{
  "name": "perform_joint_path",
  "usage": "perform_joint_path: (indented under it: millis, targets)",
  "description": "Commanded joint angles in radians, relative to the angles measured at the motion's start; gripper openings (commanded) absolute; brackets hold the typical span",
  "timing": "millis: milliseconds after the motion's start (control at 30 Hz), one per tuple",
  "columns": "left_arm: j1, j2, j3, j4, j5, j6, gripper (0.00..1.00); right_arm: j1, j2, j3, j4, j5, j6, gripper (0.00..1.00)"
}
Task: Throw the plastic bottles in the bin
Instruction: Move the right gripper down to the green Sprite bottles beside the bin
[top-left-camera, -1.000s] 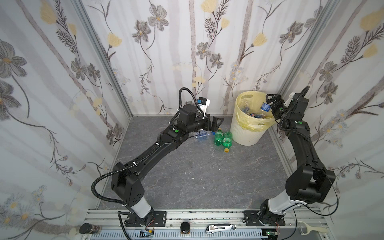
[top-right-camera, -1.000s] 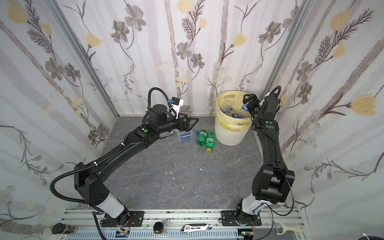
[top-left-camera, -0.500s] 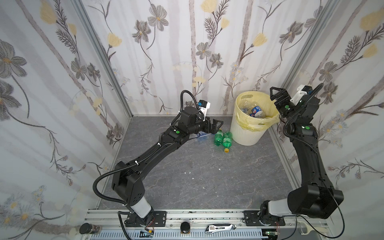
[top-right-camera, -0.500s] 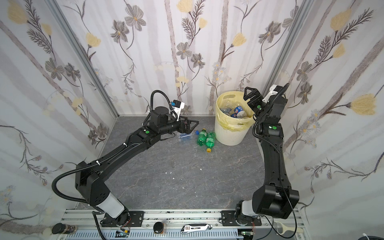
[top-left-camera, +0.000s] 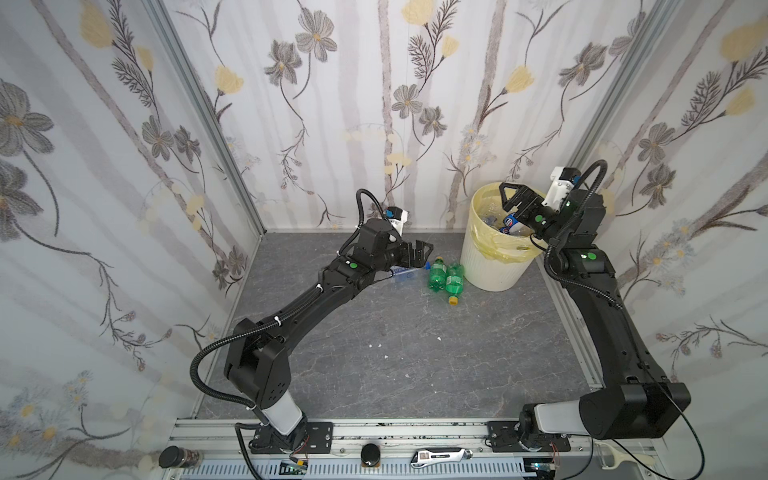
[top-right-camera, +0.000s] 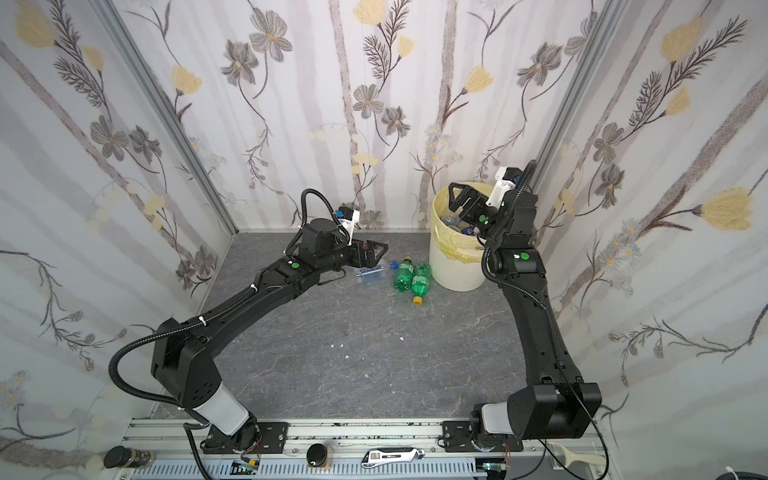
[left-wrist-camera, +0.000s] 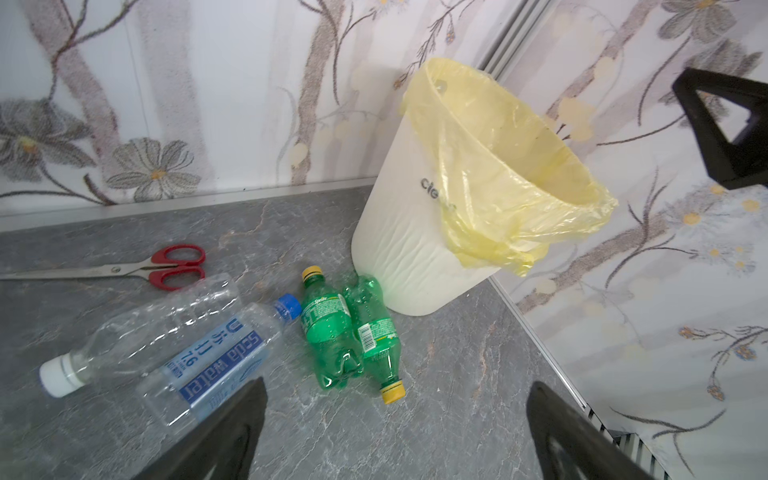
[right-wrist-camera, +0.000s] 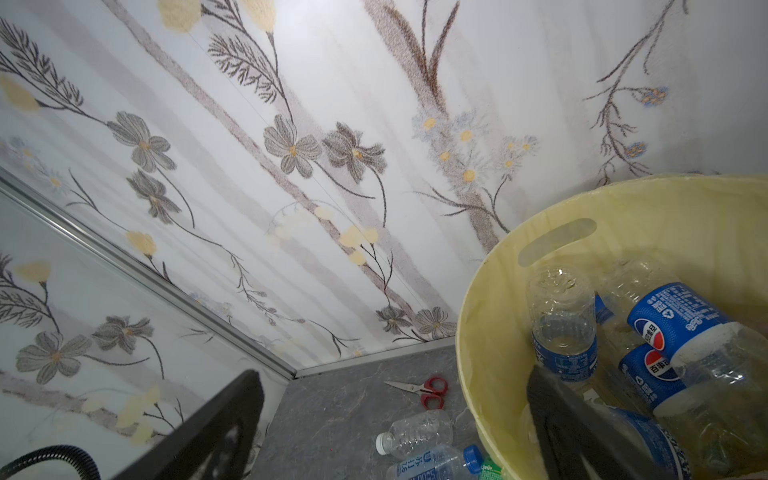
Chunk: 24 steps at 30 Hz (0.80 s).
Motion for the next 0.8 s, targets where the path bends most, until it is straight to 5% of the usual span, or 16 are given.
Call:
perform_joint_path:
  millis: [0,400,767]
  targets:
    - [0.019,-0.004,-0.026,0.006,-0.008,-0.046,1.00,0.069,0.002,-0.013,-0.074,0.092,-0.129,1.00]
    - [0.088,-0.092,-0.198,0.016,0.010,-0.131,1.00,0.316,0.179,-0.110,-0.157,0.320,-0.185,1.00]
    - [0.147,-0.145,-0.307,0.045,0.059,-0.195,1.00,0.347,0.429,-0.053,-0.223,0.416,-0.144,1.00]
